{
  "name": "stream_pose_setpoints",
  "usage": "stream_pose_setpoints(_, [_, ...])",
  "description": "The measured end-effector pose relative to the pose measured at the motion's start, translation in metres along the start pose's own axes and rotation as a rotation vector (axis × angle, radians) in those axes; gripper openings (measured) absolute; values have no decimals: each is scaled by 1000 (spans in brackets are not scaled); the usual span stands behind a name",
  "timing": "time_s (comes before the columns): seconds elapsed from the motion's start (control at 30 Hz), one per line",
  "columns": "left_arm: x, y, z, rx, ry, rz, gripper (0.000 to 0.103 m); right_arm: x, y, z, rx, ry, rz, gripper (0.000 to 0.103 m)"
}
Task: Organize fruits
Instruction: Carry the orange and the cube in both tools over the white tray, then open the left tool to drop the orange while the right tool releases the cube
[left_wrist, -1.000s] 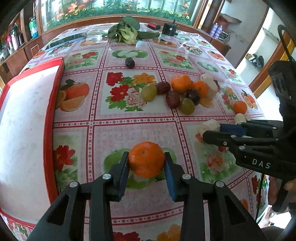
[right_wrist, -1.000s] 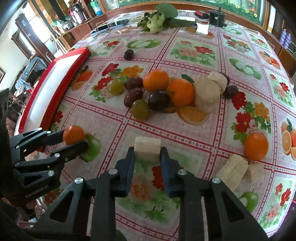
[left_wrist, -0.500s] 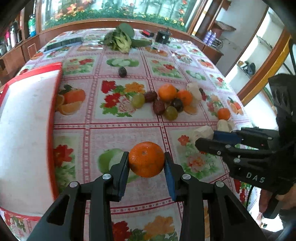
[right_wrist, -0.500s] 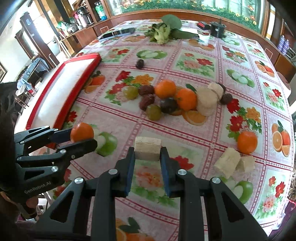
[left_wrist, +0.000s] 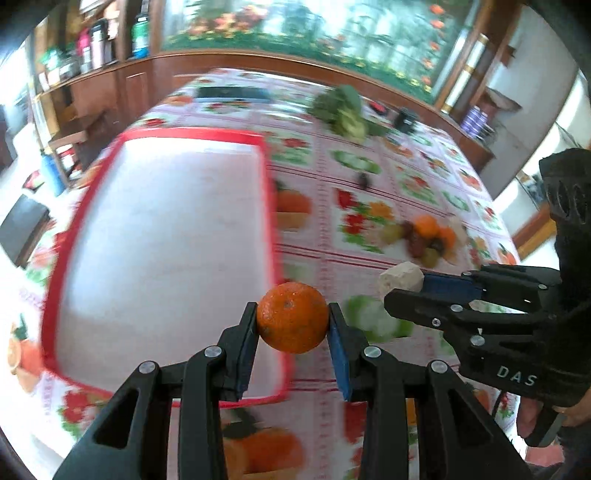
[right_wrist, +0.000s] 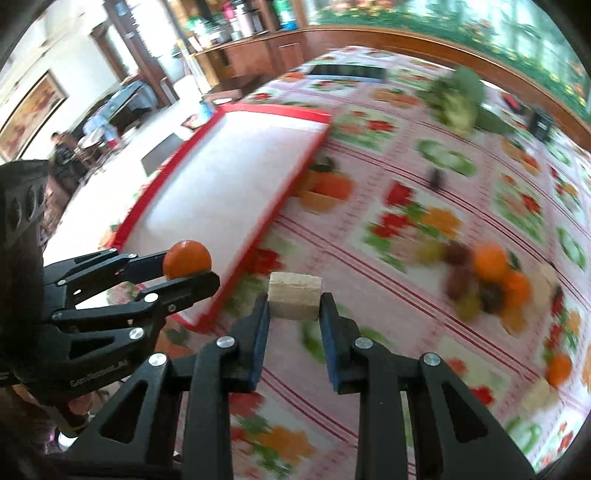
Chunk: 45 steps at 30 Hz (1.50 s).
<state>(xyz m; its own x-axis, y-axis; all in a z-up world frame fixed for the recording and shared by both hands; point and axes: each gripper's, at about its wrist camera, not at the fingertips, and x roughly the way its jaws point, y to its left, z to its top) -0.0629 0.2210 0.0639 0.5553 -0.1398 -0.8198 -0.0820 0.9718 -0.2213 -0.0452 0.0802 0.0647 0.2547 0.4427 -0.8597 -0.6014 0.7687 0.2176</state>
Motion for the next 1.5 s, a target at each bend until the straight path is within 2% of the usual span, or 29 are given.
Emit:
stream_pose_setpoints(0.23, [-12,65,-1,-123,-14,103,35,39,52,26,-93,50,67,29])
stream_pose_setpoints(0.37, [-5,89,-1,-153,2,155,35,67,70,33,-124,99,78,29])
stream_pose_setpoints(0.6, [14,109,-2,-172,56,186,35,97,81,37,-136,154,79,30])
stream_pose_setpoints(1.0, [15,111,-6,-185,93,227,37,91,86,32,-165,144,54,31])
stream_pose_setpoints(1.2, [4,102,-9,-173,56,279,56,79,81,26,-149,127,58,33])
stream_pose_setpoints(1.27, [0,97,-9,-166,47,291,59,71,76,22,-133,119,66,36])
stream_pose_setpoints(1.5, [-4,71,-10,-123,35,290,60,48,63,10,-104,90,82,37])
